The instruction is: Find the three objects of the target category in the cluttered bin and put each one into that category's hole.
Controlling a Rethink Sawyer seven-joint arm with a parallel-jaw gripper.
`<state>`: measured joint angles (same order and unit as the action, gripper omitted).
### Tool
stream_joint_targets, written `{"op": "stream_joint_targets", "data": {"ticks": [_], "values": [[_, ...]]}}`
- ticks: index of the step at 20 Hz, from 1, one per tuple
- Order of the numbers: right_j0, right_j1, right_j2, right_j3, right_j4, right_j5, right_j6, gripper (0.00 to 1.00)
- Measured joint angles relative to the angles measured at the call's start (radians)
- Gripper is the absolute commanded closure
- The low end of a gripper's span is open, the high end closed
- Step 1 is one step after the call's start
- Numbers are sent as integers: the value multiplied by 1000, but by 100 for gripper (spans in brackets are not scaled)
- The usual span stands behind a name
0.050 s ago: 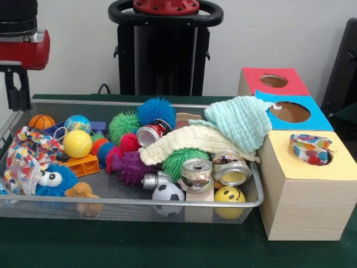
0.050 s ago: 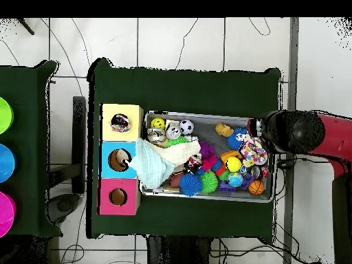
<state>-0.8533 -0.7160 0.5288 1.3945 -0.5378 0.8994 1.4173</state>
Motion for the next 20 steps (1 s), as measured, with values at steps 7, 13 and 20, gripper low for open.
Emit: {"op": "stream_joint_targets", "data": {"ticks": [7,13,20], "values": [[-8,0,8,1,-3,-44,0,0],[-8,0,8,3,-5,-46,0,0],[-8,13,8,11,-7,-71,0,0]]}}
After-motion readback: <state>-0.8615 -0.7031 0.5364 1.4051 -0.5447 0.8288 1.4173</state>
